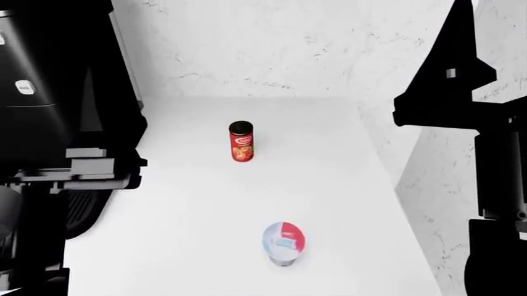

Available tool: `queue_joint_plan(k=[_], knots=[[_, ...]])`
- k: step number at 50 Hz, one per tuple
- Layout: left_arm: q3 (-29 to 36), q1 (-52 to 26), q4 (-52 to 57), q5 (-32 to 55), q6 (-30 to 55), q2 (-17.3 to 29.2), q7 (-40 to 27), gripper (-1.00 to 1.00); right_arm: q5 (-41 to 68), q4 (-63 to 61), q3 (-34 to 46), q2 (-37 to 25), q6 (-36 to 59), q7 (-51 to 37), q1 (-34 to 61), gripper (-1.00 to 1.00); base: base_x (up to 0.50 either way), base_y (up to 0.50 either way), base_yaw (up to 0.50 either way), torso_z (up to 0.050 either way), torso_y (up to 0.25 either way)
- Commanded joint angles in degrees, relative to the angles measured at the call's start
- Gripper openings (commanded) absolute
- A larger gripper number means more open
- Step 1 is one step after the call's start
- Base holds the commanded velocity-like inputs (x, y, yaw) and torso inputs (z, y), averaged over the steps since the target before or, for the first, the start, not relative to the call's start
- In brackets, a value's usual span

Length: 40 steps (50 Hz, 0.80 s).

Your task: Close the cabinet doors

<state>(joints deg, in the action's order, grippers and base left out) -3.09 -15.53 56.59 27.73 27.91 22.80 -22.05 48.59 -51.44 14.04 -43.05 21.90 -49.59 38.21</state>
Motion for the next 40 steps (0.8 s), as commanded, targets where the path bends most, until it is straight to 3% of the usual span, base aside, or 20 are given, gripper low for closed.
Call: queue_joint_plan(k=[1,20,28,40], knots=[[0.1,-0.6,0.3,1.0,1.1,0.7,-1.1,1.0,-0.3,0.0,0.2,-0.1,-0.2,0.1,0.0,1.0,0.0,0.0,0.0,0.05,0.0],[-1.0,0.3,-0.1,2.6,-2.1,0.8,-1.6,1.0,-0.7,-2.3,-0.7,-1.8,0.2,-1.3,0.4,1.0,0.0,0.0,0.0,0.05,0.008],[-2.2,0.4,0.3,3.8,-2.2,1.5,-2.3,1.0,5.6,-3.4,-12.4,-10.0,-3.6,-3.4,-4.9,1.0,0.0,0.0,0.0,0.0,0.0],[-1.0,0.3,-0.4,3.3,-2.3,2.0,-2.6,1.0,10.8,-1.1,-18.4,-12.0,-7.5,-1.6,-8.2,1.0,0.0,0.0,0.0,0.0,0.0]])
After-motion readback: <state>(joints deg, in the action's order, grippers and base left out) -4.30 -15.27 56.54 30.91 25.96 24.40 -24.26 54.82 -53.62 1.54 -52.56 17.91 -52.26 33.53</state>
